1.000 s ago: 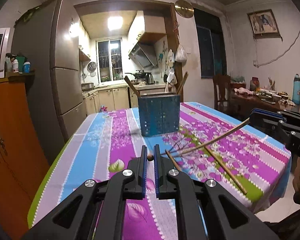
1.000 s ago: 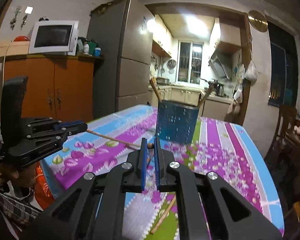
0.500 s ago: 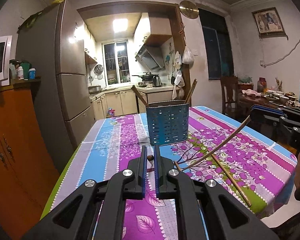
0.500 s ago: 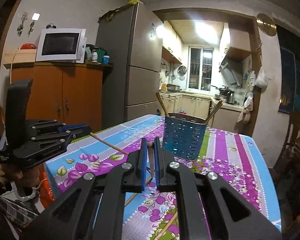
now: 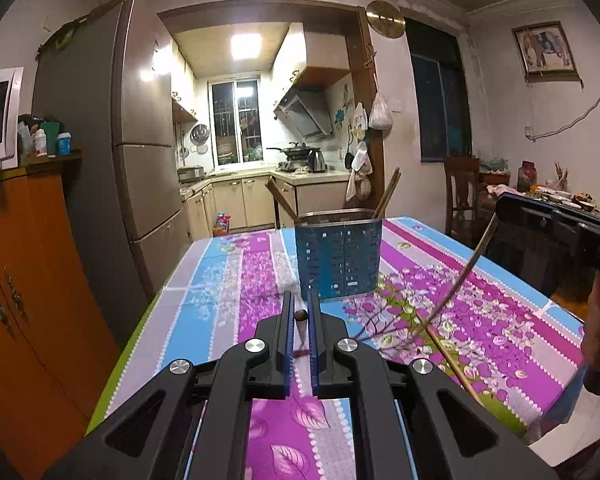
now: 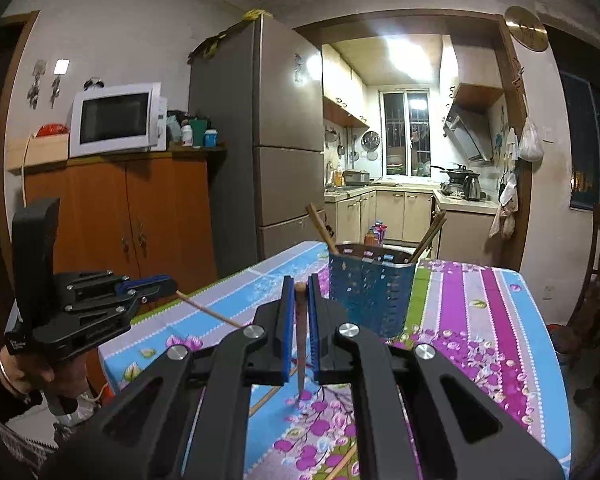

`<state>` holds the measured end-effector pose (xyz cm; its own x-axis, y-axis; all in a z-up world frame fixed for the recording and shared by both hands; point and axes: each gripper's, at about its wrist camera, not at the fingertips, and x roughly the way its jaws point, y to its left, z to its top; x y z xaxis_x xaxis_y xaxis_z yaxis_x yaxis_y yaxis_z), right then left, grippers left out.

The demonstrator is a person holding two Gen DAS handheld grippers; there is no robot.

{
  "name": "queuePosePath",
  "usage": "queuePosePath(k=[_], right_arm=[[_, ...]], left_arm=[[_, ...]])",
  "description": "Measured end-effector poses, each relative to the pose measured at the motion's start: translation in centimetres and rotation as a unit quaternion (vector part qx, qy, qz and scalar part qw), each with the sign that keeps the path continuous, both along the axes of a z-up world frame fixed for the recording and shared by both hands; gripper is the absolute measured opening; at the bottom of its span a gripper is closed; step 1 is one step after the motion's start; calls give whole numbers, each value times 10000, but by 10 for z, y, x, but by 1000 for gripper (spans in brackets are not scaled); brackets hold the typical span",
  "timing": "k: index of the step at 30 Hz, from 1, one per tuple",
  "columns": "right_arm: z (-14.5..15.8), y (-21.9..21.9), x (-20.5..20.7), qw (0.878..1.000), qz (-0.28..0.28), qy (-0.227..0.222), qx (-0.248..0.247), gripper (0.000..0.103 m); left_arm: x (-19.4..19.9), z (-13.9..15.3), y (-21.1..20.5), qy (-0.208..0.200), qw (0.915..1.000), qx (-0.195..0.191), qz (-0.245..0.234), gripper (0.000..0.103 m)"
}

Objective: Organize utensils
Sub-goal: 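Lift both held chopsticks and carry them above the blue holder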

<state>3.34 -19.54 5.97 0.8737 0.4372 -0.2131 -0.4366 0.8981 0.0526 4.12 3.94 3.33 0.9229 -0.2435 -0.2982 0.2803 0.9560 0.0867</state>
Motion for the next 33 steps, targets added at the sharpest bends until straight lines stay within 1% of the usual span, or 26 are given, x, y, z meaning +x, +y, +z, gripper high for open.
queuePosePath(k=[2, 9, 14, 17, 19, 21, 24, 27, 29, 33], right_arm=[[6, -1, 4, 10000, -11, 8, 39, 5], [17, 5, 11, 9999, -136, 41, 67, 5], [22, 10, 13, 9998, -148, 70, 90, 5], [25, 15, 16, 9998, -168, 96, 42, 5], [27, 19, 19, 9997, -195, 114, -27, 5], [28, 22, 21, 9996, -215, 131, -103, 5], [32, 28, 24, 9992, -285, 163, -239, 5], [33, 29, 29, 9986, -363, 207, -313, 5], [32, 30, 32, 9982, -415, 254, -340, 5], [31, 31, 35, 9978, -466, 296, -374, 5]], left_arm=[[4, 5, 2, 8, 10000, -58, -35, 8], [21, 30, 15, 101, 9987, -446, -219, 8], [30, 48, 13, 109, 9985, -515, -150, 8], [36, 53, 7, 191, 9987, -473, 12, 8], [41, 57, 3, 300, 9983, -445, 217, 8], [46, 60, 0, 424, 9977, -444, 299, 8], [54, 65, -6, 473, 9967, -281, 594, 8], [62, 69, -9, 537, 9953, -193, 777, 8], [65, 70, -10, 543, 9947, -155, 859, 8], [66, 71, -16, 376, 9937, 52, 1058, 8]])
